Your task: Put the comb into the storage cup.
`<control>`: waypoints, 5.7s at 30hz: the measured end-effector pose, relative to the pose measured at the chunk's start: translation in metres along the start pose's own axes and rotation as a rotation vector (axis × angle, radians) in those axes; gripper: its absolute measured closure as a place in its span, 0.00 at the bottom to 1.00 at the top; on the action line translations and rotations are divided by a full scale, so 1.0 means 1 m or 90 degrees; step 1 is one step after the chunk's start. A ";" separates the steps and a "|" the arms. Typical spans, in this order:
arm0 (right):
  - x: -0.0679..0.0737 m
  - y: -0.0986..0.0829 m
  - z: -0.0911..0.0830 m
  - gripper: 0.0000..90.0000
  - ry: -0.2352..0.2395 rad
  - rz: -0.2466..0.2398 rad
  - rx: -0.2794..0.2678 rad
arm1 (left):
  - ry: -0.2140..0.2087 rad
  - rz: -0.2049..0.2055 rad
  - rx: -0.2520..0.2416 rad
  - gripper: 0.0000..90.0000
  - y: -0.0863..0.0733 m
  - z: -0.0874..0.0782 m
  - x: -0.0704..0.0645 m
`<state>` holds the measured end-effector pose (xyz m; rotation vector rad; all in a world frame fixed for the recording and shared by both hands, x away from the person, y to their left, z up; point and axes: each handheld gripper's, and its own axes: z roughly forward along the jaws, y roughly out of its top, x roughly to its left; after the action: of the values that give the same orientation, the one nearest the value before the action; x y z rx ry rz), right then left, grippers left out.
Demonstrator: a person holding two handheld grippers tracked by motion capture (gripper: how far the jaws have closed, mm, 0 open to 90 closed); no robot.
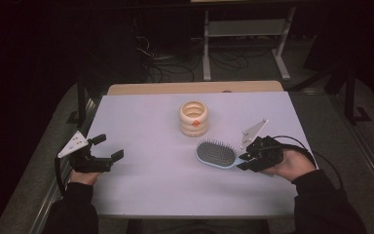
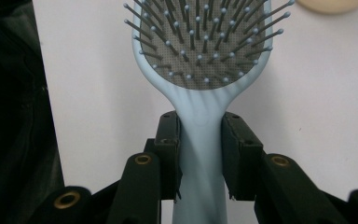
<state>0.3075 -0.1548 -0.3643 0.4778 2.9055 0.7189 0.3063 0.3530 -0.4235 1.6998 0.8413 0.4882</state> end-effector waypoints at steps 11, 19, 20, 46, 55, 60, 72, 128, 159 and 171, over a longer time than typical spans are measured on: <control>-0.007 0.024 -0.013 0.76 -0.002 -0.007 -0.046 | -0.004 0.000 -0.002 0.00 0.001 0.000 0.000; -0.008 0.042 -0.022 0.76 -0.019 -0.025 -0.067 | -0.007 0.000 -0.001 0.00 0.002 0.002 -0.001; -0.008 0.044 -0.023 0.76 -0.020 -0.025 -0.070 | -0.007 0.000 -0.001 0.00 0.002 0.002 -0.001; -0.015 0.080 -0.037 0.76 -0.053 -0.028 -0.125 | -0.075 -0.005 -0.048 0.00 0.040 0.011 -0.024; -0.015 0.098 -0.040 0.76 -0.061 -0.042 -0.139 | -0.099 0.007 -0.055 0.00 0.063 0.027 -0.040; -0.018 0.105 -0.042 0.76 -0.063 -0.044 -0.151 | -0.107 0.004 -0.062 0.00 0.079 0.033 -0.046; -0.016 0.123 -0.045 0.76 -0.075 -0.057 -0.157 | -0.138 0.003 -0.064 0.00 0.109 0.050 -0.060; -0.026 0.162 -0.038 0.76 -0.137 -0.039 -0.230 | -0.149 -0.187 -0.132 0.30 0.169 0.099 -0.074; -0.038 0.165 -0.013 0.73 -0.088 0.039 -0.265 | -0.167 -0.132 -0.114 0.62 0.189 0.097 -0.081; -0.059 0.144 -0.013 0.36 -0.032 0.143 -0.292 | -0.174 -0.118 -0.104 0.62 0.196 0.097 -0.081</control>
<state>0.4000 -0.0591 -0.2829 0.7511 2.5419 1.3352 0.3760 0.2050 -0.2571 1.4811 0.7289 0.1866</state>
